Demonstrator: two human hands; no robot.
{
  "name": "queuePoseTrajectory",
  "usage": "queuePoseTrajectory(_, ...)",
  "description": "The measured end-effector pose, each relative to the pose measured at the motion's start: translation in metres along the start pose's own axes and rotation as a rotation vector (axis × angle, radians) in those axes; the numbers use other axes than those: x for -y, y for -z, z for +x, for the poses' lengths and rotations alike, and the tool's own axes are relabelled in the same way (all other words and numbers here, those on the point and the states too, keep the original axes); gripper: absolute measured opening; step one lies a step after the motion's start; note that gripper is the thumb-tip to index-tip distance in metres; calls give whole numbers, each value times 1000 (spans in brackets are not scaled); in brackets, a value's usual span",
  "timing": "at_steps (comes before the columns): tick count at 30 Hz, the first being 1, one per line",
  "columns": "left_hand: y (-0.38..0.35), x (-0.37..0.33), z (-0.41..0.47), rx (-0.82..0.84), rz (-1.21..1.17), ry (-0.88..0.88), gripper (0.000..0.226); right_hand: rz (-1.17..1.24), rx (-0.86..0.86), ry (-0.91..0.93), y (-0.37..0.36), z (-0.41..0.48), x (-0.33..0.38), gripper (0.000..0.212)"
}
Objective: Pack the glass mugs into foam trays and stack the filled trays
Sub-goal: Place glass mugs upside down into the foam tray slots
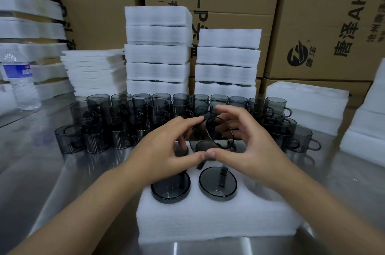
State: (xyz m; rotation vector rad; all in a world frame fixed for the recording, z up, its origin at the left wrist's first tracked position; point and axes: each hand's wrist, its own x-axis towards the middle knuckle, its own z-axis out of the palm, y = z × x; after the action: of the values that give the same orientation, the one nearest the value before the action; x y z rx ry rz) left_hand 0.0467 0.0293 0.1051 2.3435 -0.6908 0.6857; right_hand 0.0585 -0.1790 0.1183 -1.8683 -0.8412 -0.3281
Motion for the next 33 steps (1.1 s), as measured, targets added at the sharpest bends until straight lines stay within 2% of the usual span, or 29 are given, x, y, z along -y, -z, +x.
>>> queuePoseTrajectory(6,2,-3,1,88,-53,7,74,-75,97,52,2,-4,4,75)
queuePoseTrajectory(8,2,-4,1,98,-97,9,69,-108,113,76,2,-4,5,75)
queuePoseTrajectory(13,1,-5,0,-6,-86,70,55,-215,61,149,1,-6,6,73)
queuePoseTrajectory(16,1,-5,-1,-55,-37,74,58,-247,23,96,1,-5,7,70)
queuePoseTrajectory(20,1,-5,0,-54,0,47,57,-279,65,5,1,-4,9,72)
queuePoseTrajectory(25,2,-6,0,-80,-7,25,57,-266,29,31,6,-2,12,59)
queuePoseTrajectory(29,2,-6,0,-55,-18,23,62,-94,31,-119,28,4,11,49)
queuePoseTrajectory(31,1,-4,0,-44,-15,32,58,-33,105,-199,45,8,8,46)
queuePoseTrajectory(33,1,-2,-1,-40,-13,38,54,-19,271,-256,64,9,6,45)
